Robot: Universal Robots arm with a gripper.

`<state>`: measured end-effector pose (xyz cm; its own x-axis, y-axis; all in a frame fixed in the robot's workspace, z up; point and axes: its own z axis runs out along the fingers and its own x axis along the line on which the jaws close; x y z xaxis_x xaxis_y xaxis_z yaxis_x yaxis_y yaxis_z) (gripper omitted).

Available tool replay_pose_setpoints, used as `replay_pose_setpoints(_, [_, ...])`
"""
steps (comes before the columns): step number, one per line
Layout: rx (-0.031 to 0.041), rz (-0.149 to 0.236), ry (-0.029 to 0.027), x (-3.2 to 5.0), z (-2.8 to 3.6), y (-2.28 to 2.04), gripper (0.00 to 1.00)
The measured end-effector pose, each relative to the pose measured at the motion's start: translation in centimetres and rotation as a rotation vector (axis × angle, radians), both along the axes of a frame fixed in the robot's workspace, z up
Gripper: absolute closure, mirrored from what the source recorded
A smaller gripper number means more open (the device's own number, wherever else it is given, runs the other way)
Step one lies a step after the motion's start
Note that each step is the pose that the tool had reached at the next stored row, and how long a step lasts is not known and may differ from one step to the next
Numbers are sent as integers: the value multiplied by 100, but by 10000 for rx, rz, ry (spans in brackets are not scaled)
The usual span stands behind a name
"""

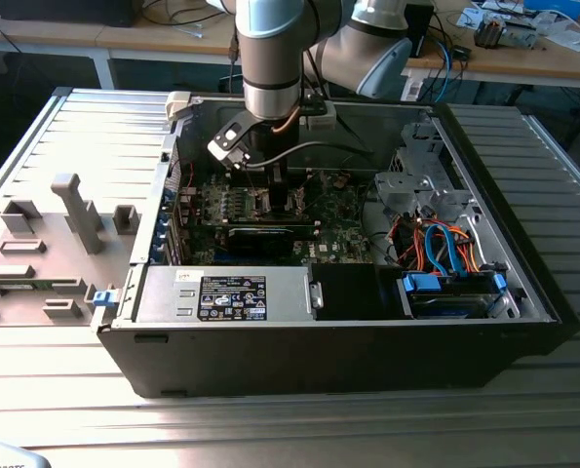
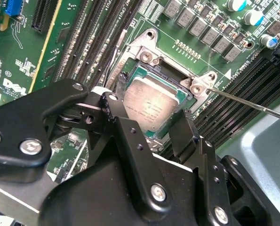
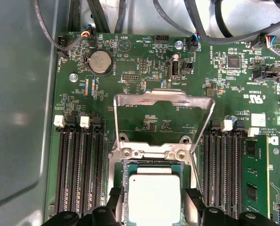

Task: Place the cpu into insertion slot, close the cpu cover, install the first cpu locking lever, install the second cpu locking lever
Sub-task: 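Place the cpu into insertion slot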

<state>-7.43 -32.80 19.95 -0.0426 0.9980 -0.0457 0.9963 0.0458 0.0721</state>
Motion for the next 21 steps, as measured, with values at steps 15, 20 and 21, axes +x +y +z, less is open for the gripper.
replay_pose_setpoints(15, [1, 1, -4, 0, 55, 12, 36])
replay_pose_setpoints(20, [-38, -2, -13, -1, 196, 13, 38])
replay_pose_setpoints(21, [-70, -1, -13, 0, 196, 12, 45])
